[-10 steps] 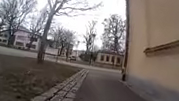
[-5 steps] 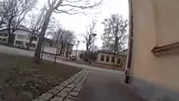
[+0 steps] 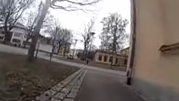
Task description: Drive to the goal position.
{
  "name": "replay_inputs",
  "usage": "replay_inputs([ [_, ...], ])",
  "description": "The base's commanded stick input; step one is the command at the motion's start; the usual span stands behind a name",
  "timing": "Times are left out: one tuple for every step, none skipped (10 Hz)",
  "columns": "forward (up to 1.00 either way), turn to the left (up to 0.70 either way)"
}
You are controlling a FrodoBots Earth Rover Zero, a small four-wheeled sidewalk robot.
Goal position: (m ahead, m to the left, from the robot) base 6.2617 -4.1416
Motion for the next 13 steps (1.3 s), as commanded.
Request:
replay_inputs([
  [0.7,0.0],
  [0.7,0.0],
  [0.7,0.0],
  [0.7,0.0],
  [0.7,0.0],
  [0.7,0.0],
  [0.7,0.0],
  [0.7,0.0],
  [0.7,0.0],
  [0.7,-0.25],
  [0.7,-0.02],
  [0.7,0.0],
  [0.7,0.0],
])
